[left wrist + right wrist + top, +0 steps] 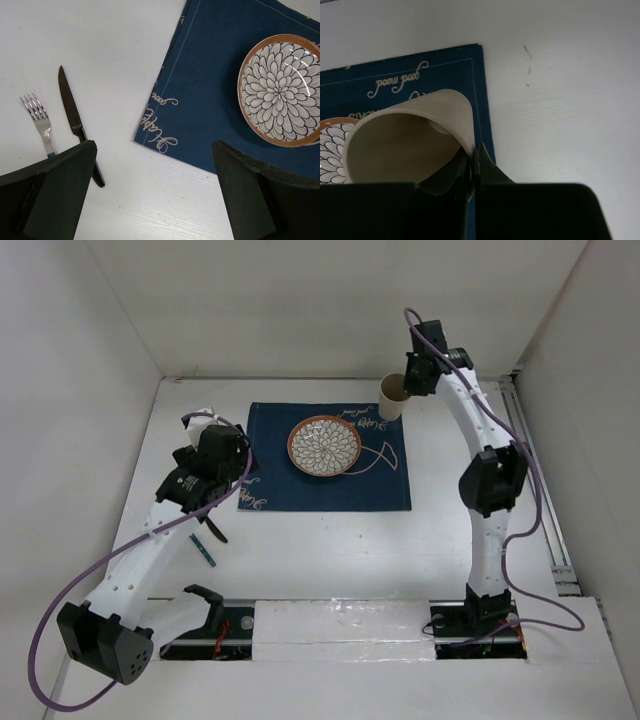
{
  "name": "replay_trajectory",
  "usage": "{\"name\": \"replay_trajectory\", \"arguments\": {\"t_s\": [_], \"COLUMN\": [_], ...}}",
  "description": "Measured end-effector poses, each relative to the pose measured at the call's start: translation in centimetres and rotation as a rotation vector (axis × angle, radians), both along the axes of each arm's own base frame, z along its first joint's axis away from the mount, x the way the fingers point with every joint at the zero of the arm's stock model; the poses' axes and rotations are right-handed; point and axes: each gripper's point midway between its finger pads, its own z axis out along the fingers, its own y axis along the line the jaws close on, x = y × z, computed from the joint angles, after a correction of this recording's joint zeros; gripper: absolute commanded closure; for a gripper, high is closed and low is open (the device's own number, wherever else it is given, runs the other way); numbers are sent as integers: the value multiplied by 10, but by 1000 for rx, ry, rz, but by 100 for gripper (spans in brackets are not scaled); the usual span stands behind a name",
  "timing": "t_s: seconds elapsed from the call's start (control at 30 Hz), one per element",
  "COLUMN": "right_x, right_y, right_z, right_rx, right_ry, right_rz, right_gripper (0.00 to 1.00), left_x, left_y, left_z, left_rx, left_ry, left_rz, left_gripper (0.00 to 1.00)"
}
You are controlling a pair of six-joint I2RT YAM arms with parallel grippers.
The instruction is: Set the dinner table for one person
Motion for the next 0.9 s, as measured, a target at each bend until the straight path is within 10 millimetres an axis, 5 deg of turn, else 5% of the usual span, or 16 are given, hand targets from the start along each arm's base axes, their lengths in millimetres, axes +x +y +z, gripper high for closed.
{"name": "replay_trajectory", "arguments": {"t_s": [0.2,0.67,0.9], "right_x": [18,35,48], "right_y": [30,24,20], "right_z": [-32,-48,-75], "right_rx": [-29,-27,-1], "right_ry": [54,44,64], "right_rz": [58,48,53], "right_gripper": [100,100,93], "left_x": [1,4,4], "left_y": [3,2,2], "left_z": [-1,-9,-11], "left_rx": [13,28,31], "left_ry": [2,29,33], "left_rz": [13,16,17], "left_gripper": [1,1,1]}}
